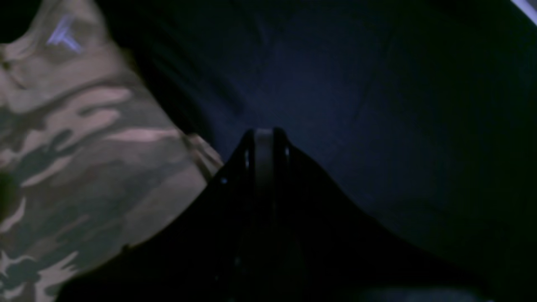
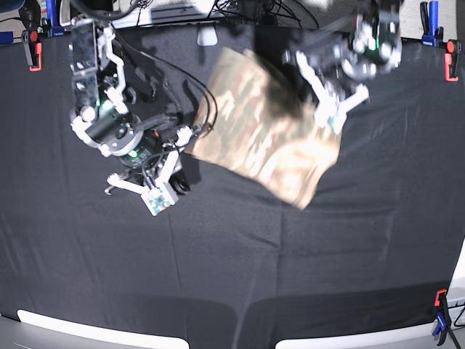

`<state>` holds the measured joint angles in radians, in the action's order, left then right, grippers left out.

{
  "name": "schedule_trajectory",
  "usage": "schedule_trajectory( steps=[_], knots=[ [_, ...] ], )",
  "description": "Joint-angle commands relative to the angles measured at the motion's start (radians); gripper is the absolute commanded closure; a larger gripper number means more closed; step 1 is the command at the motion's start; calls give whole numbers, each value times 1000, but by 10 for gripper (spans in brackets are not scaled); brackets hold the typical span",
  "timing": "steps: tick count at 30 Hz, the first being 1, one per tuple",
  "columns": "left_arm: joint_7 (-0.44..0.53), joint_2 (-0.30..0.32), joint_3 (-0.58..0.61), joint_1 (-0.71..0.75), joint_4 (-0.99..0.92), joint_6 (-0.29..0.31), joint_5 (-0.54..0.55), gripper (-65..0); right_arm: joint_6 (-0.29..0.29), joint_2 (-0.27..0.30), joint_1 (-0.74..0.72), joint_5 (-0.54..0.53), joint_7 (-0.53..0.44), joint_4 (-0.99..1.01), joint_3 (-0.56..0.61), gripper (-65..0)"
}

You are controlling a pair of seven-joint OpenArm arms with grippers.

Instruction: Layout the t-shirt on the table in an organized manner, then fold the t-shirt properly

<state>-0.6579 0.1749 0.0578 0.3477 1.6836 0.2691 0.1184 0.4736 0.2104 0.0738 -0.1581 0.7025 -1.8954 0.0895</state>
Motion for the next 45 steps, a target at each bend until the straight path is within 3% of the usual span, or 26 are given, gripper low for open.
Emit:
schedule_trajectory(
  steps=[1,7,10,14,22,27,31,33,40,43,45],
  knots=[
    [-74,11,-11,-15,-37,-61,-96,0,0,1,-25,-9,-22,14,-4,0],
    [11,11,-11,-120,-129,-61,-95,0,10,-3,-59,-53,50,190,29,0],
    [55,11,-11,-159,-150,-61,-92,0,51,-3,-47,-70,112,207,63,0],
    [61,6,-10,-208,-151,-61,-84,0,55,-3,-12,-113,161,206,99,0],
    [88,5,-10,-273,-151,-61,15,0,58,-3,154,-115,100,133,111,0],
    [99,5,-10,-287,-150,-61,22,0,58,-3,224,-116,88,70,111,0],
    [90,7,-11,-278,-129,-142,21,0,57,-3,253,-133,90,24,101,0],
    [68,14,-11,-262,-92,-173,21,0,48,-3,273,-133,90,-5,70,0],
    [53,103,-11,-72,188,-173,76,0,42,-3,378,-137,101,-157,-172,0],
    [45,158,-11,59,306,-172,124,0,44,-2,446,-182,172,-229,-278,0],
    [45,188,-11,154,372,-169,117,0,76,-2,495,-206,232,-274,-344,0]
  ],
)
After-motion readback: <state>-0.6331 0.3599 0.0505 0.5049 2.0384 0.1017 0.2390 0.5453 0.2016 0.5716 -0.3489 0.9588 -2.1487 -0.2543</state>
